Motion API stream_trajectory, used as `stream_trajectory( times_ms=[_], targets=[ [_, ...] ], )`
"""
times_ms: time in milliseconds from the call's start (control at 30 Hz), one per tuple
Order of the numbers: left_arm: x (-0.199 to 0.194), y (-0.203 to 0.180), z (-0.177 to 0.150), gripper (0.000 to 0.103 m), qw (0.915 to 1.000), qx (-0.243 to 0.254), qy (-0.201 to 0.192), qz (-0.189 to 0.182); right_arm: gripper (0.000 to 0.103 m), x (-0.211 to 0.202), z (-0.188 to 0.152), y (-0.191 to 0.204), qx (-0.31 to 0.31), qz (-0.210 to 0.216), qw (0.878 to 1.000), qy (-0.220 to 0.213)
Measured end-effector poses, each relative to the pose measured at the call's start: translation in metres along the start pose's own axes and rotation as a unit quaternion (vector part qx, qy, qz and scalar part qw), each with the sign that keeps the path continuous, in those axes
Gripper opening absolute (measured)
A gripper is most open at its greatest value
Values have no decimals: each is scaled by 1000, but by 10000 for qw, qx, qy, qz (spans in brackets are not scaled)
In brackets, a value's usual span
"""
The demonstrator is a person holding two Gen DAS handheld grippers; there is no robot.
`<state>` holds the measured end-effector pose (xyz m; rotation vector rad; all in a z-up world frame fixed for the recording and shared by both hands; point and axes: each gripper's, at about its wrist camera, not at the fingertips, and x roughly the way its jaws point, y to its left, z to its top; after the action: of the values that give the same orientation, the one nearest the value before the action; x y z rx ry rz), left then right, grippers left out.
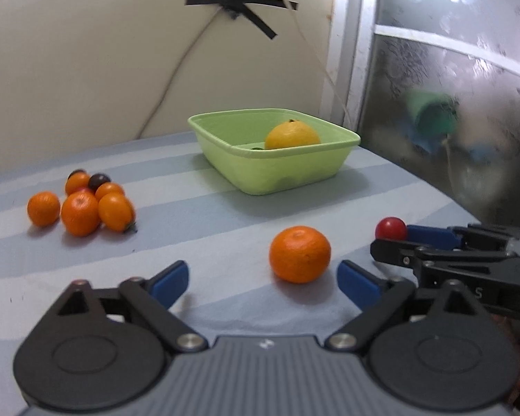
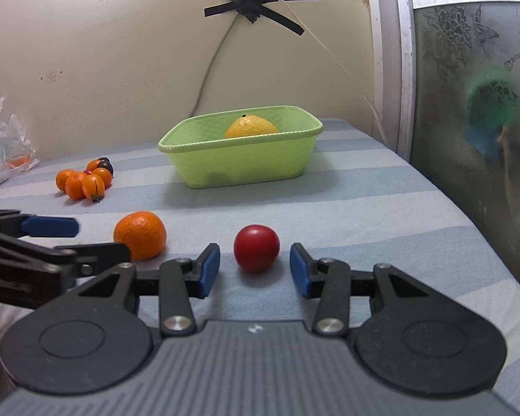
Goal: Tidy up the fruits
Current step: 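Grasp the mandarin with the left gripper while the right grasps the red tomato, then carry both fruits into the green basket and open both grippers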
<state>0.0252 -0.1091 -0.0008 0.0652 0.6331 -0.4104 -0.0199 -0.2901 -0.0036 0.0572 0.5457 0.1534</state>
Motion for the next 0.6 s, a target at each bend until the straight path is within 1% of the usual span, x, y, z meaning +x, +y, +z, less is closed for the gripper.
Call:
stream_trajectory(
  times_ms=[67, 100, 167, 200, 233, 267, 333, 367, 433, 500, 600],
  targets=[
    [2, -4, 4, 82, 9999, 137, -28, 67, 47, 0, 0, 1, -10, 18, 10000, 2],
    [4, -5, 7, 80, 9998, 165, -28, 62, 47, 0, 0, 0, -4, 21, 10000, 5],
    [8, -6, 12, 73, 9998, 209, 12, -27, 47, 0, 0, 0, 18, 29, 10000, 15],
    [11, -8, 13, 71, 9996, 264, 38, -73, 46, 0, 0, 0, 26, 26, 10000, 23],
    [13, -11, 13, 67, 9994, 334, 53, -106, 44, 1, 0, -1, 27, 16, 10000, 29],
    [16, -14, 13, 60, 9990, 414, 81, -113, 42, 1, 1, 0, 22, -12, 10000, 41],
    [24, -18, 10, 55, 9982, 528, 257, -69, 36, 2, 1, 0, 41, -59, 10000, 52],
    [24, -19, 9, 51, 9983, 541, 222, -63, 32, 2, 1, 0, 55, -61, 10000, 49],
    [24, -20, 9, 42, 9979, 579, 228, -180, 30, 2, 1, -2, 99, -20, 9999, 32],
    [24, -20, 11, 42, 9979, 548, 264, -228, 30, 0, 0, -2, 111, 13, 9999, -26],
    [24, -10, 20, 42, 9981, 301, 333, -430, 30, -6, 3, -2, 113, 158, 9996, -226]
  ],
)
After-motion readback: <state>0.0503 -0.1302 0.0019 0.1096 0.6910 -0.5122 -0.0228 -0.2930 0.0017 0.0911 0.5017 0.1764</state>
